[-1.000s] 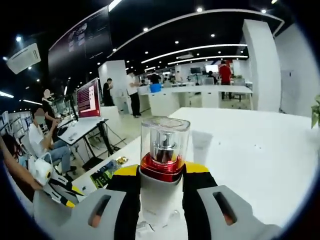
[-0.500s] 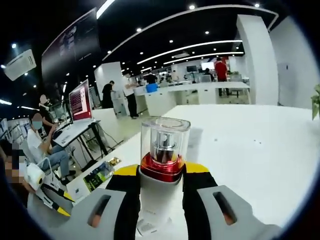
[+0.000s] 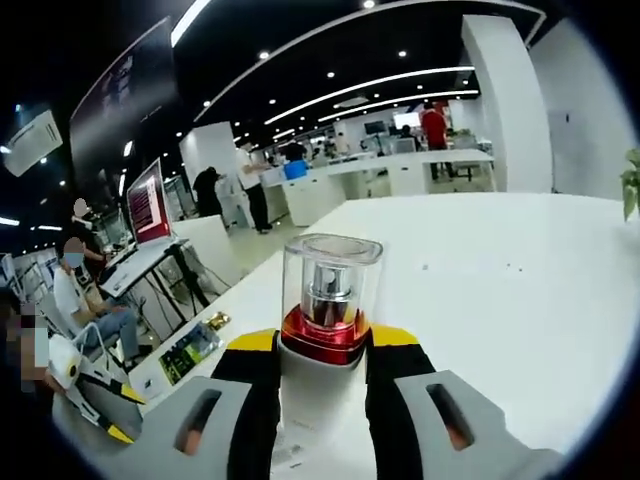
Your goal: Arrange the skincare products in the storage area until every visible bottle or jar stands upright without overlapping.
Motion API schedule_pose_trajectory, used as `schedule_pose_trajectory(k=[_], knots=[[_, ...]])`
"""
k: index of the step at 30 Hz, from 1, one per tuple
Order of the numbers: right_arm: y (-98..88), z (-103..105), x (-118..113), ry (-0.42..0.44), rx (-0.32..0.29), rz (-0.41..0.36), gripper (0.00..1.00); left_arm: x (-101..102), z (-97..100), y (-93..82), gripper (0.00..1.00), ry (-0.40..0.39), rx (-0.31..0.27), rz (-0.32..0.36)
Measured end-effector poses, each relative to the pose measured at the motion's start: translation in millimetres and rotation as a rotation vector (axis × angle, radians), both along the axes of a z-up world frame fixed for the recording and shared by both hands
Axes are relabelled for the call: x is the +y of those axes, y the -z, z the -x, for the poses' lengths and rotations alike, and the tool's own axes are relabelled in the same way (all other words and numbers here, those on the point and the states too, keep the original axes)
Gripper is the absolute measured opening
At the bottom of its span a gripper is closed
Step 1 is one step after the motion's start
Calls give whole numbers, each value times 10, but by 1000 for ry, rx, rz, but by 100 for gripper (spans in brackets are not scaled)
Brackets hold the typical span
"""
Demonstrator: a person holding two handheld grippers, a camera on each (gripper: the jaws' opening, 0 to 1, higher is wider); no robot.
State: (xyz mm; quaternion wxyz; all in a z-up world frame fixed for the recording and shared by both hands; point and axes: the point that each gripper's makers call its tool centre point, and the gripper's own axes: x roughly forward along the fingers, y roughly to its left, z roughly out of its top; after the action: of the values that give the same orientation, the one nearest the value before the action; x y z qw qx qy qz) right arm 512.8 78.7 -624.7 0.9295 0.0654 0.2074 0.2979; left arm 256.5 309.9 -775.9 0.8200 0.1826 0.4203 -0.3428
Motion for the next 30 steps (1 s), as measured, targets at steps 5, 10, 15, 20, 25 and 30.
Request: schedule_pose_trajectory(k=[5, 10, 15, 20, 25, 30], knots=[[45, -122, -95, 24, -8, 27, 29, 38, -29, 6, 54, -34, 6, 16], [91, -243, -186, 69, 4, 17, 29, 71, -29, 16, 54, -55, 17, 14], [187, -371, -240, 93, 16, 25, 29, 109, -34, 27, 54, -75, 24, 12], [296, -491, -339, 122, 24, 49, 29, 122, -50, 17, 53, -83, 13, 13], [448, -628, -392, 129, 16, 91, 29, 140, -45, 34, 53, -88, 21, 8], [645, -792, -459, 156, 19, 130, 29, 153, -57, 35, 53, -97, 19, 11]])
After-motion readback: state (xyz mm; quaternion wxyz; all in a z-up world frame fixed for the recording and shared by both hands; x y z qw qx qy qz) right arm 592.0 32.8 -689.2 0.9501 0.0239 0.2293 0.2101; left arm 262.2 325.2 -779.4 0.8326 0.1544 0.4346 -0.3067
